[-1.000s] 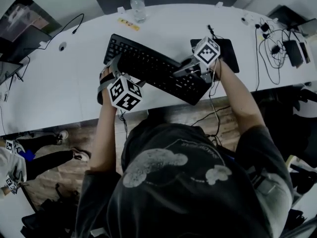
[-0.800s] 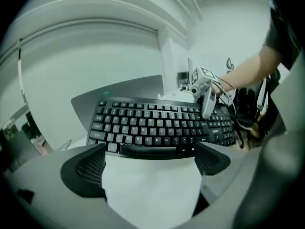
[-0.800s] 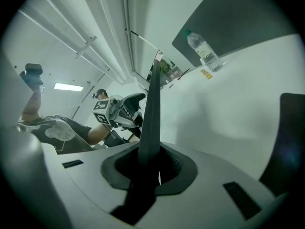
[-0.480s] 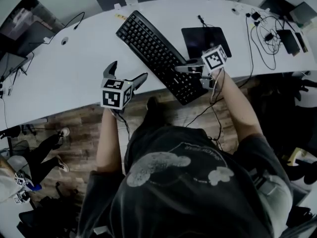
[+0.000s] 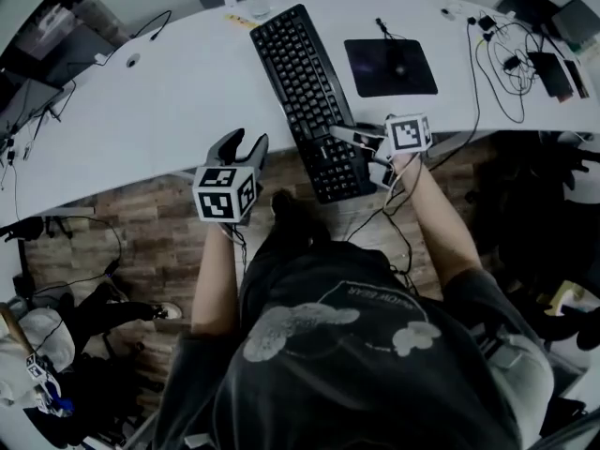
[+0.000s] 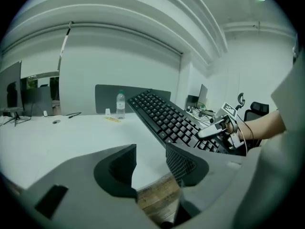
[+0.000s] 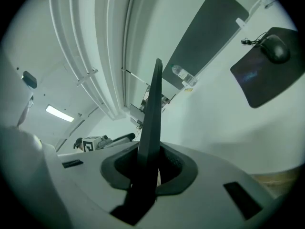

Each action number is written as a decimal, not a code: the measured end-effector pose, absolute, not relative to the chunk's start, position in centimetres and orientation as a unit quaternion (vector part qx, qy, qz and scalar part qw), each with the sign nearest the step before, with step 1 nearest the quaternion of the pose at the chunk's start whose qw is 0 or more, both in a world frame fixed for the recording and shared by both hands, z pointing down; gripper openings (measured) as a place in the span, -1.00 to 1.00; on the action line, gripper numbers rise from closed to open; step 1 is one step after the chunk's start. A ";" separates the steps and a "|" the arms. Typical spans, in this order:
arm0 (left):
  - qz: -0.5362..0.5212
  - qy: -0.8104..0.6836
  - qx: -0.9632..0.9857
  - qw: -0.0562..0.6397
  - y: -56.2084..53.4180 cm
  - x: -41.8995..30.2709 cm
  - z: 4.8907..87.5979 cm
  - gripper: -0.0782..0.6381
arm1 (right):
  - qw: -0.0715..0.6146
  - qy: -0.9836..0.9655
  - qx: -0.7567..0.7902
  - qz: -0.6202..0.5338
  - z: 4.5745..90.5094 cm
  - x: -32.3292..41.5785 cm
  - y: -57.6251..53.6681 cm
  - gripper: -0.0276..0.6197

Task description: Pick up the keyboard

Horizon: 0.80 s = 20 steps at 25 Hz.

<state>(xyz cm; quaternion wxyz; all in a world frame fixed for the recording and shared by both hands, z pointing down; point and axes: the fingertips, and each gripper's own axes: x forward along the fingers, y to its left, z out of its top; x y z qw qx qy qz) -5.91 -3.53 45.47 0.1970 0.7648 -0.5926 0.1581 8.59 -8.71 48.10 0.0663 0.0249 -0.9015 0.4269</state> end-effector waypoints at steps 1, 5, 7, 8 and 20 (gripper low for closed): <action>0.154 -0.594 0.764 0.201 -3.4 -5.9 45.6 -0.26 | 0.058 -0.900 0.029 0.430 48.0 8.4 -8.6 -0.73; 0.146 -0.590 0.765 0.215 -3.2 -6.0 46.0 -0.29 | 0.036 -0.899 0.046 0.434 47.4 7.7 -7.9 -0.71; 0.139 -0.586 0.767 0.220 -3.0 -6.1 46.2 -0.30 | 0.028 -0.901 0.056 0.430 47.1 7.5 -7.3 -0.70; 0.137 -0.584 0.769 0.223 -2.9 -6.1 46.3 -0.30 | 0.024 -0.901 0.062 0.428 47.0 7.5 -7.0 -0.70; 0.124 -0.563 0.789 0.213 2.6 -8.6 45.8 -0.74 | -0.024 -0.886 0.145 0.440 46.4 7.1 -1.4 -0.70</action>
